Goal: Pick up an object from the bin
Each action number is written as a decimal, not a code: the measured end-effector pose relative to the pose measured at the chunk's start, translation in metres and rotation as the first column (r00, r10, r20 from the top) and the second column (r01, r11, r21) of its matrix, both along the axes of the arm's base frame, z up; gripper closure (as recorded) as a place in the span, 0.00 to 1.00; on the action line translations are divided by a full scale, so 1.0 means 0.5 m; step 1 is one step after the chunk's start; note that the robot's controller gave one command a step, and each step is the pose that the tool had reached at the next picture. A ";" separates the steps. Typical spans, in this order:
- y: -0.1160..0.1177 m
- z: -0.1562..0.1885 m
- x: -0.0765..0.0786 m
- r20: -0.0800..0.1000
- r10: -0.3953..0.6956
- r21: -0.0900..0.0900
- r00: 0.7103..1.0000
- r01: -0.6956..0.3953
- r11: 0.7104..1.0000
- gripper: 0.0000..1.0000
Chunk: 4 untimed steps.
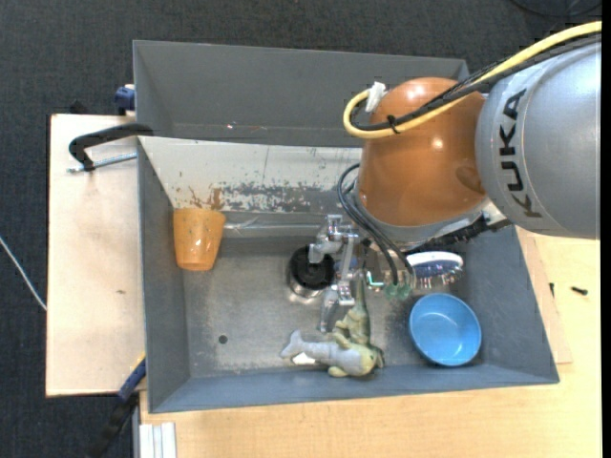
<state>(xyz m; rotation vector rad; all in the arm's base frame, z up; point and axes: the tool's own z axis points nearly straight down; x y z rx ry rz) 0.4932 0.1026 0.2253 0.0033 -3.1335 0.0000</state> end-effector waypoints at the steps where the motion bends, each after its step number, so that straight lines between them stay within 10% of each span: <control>1: -0.024 -0.252 0.079 0.014 0.345 0.003 0.939 -0.345 0.939 0.00; 2: -0.166 -0.276 0.167 0.033 0.387 0.001 0.922 -0.387 0.922 0.00; 3: -0.162 -0.268 0.174 0.047 0.388 -0.005 0.921 -0.388 0.922 1.00; 4: -0.075 -0.050 0.190 0.023 0.572 -0.005 0.820 -0.572 0.820 1.00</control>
Offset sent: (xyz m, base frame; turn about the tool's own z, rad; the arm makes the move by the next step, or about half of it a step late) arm 0.0376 -0.0150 -0.1271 -0.3496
